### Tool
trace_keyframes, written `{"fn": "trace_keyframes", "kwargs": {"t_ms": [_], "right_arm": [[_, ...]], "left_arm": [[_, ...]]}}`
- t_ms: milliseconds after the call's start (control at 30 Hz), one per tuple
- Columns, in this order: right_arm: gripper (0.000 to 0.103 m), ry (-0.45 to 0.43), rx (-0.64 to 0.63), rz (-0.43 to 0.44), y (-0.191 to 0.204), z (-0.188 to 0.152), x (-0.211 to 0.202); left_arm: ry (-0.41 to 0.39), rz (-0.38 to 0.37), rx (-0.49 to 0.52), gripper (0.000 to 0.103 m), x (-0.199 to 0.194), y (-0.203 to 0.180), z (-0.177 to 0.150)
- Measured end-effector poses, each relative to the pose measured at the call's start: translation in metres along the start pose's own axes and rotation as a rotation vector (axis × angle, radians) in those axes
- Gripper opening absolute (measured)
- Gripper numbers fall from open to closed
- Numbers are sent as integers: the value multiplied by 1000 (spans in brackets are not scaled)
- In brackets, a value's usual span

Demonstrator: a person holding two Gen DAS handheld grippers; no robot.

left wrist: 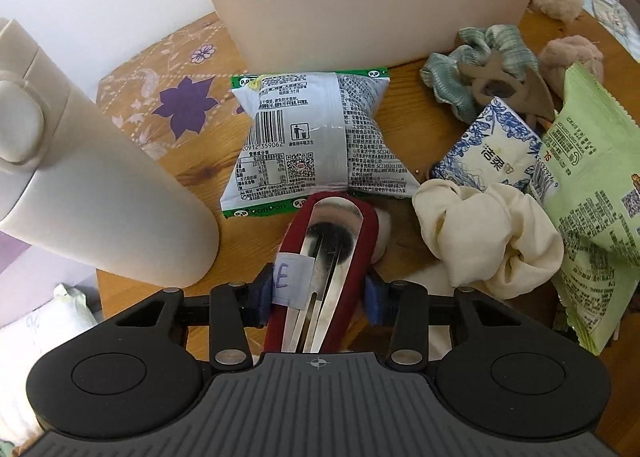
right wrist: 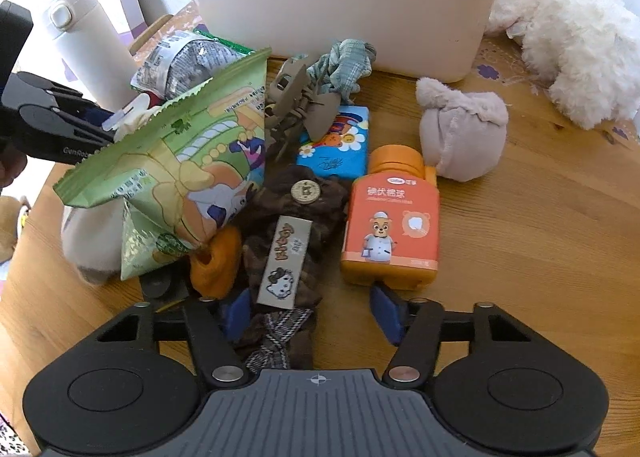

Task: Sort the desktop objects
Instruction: 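Grasp the red hair clip with the left tool while the right tool grasps the brown plaid hair tie, then carry both items over the basket and open both tools to drop them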

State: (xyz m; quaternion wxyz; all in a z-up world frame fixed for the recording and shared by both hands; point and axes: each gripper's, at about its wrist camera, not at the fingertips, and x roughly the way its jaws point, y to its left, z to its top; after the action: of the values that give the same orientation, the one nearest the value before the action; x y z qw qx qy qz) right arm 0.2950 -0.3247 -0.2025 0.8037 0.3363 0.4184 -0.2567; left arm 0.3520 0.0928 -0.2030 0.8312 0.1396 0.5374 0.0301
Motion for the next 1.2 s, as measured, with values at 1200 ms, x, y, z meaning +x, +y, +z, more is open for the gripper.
{"fn": "trace_keyframes", "kwargs": {"t_ms": [1200], "right_arm": [[27,-240,46,19,-31,16,-102]], "left_arm": [[-161,-28,-95,39,-89,3,-13]]}}
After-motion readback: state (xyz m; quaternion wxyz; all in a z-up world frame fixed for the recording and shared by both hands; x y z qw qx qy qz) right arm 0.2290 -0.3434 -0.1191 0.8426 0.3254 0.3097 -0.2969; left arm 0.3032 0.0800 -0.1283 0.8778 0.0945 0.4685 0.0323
